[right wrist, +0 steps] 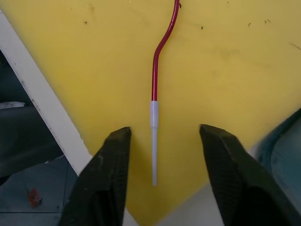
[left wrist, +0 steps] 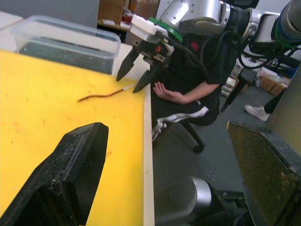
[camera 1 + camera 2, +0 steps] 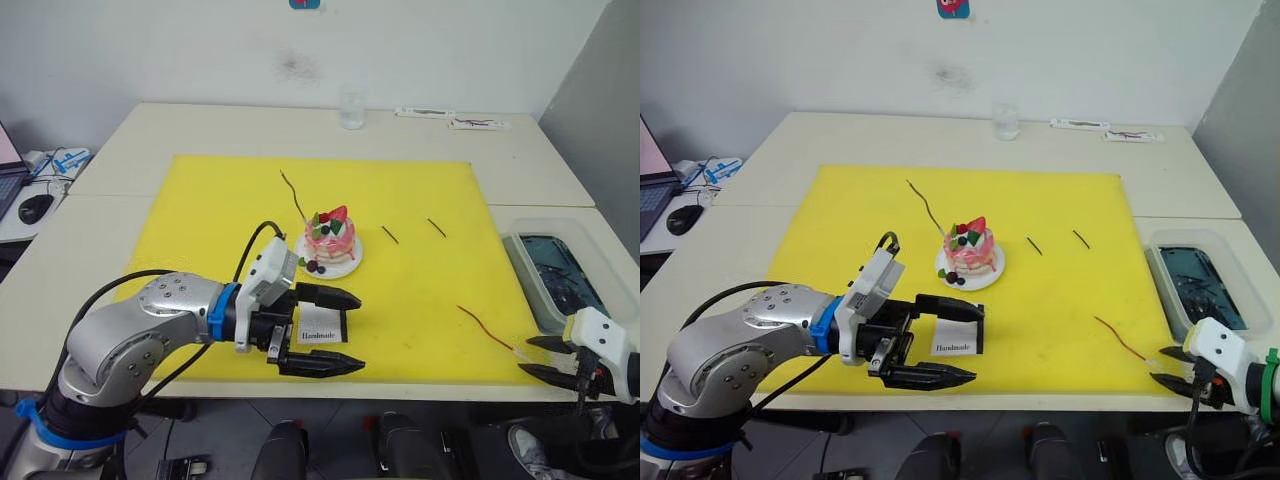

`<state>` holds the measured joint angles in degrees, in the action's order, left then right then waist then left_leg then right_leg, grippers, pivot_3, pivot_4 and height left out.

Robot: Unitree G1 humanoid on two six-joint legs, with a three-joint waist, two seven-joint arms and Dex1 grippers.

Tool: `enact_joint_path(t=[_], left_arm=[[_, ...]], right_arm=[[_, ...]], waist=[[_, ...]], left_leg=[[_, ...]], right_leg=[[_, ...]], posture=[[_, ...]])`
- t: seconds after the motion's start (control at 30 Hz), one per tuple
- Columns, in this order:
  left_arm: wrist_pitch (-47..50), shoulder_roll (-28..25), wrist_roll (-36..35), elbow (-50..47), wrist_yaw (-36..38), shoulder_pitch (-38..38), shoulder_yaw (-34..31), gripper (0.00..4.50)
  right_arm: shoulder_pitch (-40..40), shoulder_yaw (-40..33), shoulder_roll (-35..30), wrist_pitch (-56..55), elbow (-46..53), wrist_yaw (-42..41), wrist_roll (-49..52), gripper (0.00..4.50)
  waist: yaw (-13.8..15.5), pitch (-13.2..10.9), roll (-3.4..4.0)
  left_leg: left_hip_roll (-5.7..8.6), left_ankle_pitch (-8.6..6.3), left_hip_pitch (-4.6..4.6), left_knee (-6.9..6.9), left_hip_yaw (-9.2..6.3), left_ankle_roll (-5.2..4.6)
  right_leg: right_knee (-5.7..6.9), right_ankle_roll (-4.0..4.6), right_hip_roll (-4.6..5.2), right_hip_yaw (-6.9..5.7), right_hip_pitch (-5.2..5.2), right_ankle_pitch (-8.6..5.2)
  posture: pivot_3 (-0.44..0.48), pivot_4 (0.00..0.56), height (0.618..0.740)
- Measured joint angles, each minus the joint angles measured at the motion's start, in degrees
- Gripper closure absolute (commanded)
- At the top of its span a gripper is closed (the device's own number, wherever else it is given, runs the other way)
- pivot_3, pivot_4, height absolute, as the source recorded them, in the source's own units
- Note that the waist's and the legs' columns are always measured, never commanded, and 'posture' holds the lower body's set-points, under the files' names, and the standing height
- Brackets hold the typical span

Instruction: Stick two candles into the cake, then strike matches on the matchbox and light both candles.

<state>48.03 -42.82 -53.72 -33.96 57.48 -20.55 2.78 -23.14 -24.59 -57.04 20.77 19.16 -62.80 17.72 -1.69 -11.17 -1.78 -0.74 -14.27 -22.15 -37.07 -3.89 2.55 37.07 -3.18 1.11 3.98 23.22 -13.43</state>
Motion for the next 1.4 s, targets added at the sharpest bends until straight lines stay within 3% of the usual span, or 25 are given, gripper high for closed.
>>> enact_joint_path(t=[0.17,0.3,0.4,0.57,0.9,1.33,1.4], left_arm=[[-3.97,0.29,4.30,0.06,0.11,-0.32,0.53,0.00],[-13.31,-1.38,14.18,0.15,4.33,-0.18,5.00,0.00],[-20.40,-1.52,21.26,0.40,7.28,-0.01,8.97,0.00],[-25.87,-0.79,27.02,0.90,8.93,0.79,12.72,0.00],[-27.19,1.58,29.04,0.72,6.99,3.30,13.66,0.00],[-27.17,2.47,29.17,0.46,5.60,4.32,13.72,0.00],[-27.17,2.52,29.19,0.46,5.58,4.39,13.72,0.00]], right_arm=[[-0.74,-4.94,-1.81,3.59,4.03,-1.49,1.46,1.16],[-0.63,-7.40,-5.35,9.90,9.80,-2.31,2.03,1.16],[0.92,-6.68,-9.33,17.44,14.86,-1.43,2.07,1.16],[9.36,1.71,-16.08,36.71,21.03,4.87,4.05,1.16],[21.48,18.99,-17.98,43.31,19.30,9.44,5.49,1.16],[26.98,26.02,-20.76,42.55,14.18,8.02,5.54,1.16],[27.37,26.44,-20.76,42.35,13.69,7.90,5.54,1.53]], waist=[[-0.05,0.00,0.00],[-0.05,0.00,0.00],[-0.01,0.00,-0.01],[0.01,0.00,-0.01],[-0.01,-0.01,-0.01],[-0.01,-0.01,-0.01],[0.00,-0.01,-0.01]], left_leg=[[0.00,0.00,0.07,0.00,0.05,0.00],[0.00,0.00,0.12,0.00,0.11,0.00],[-0.01,0.00,0.12,0.00,0.16,0.00],[-0.02,0.00,0.10,0.01,0.19,0.00],[-0.03,0.00,0.02,0.02,0.21,0.00],[-0.04,0.00,0.03,0.02,0.22,0.00],[-0.04,0.00,0.03,0.02,0.22,0.00]], right_leg=[[0.02,0.00,0.00,0.05,0.00,0.00],[0.01,-0.01,-0.01,0.09,-0.04,0.01],[0.00,-0.01,0.00,0.12,-0.03,0.01],[-0.02,-0.02,0.02,0.13,0.00,0.01],[-0.07,-0.04,0.04,0.11,0.06,0.01],[-0.07,-0.03,0.04,0.11,0.06,0.01],[-0.07,-0.03,0.04,0.10,0.06,0.01]], posture=[[0.000,0.150,0.740],[0.000,0.150,0.740],[0.000,0.150,0.740],[0.000,0.150,0.740],[0.000,0.150,0.740],[0.000,0.150,0.740],[0.000,0.150,0.740]])
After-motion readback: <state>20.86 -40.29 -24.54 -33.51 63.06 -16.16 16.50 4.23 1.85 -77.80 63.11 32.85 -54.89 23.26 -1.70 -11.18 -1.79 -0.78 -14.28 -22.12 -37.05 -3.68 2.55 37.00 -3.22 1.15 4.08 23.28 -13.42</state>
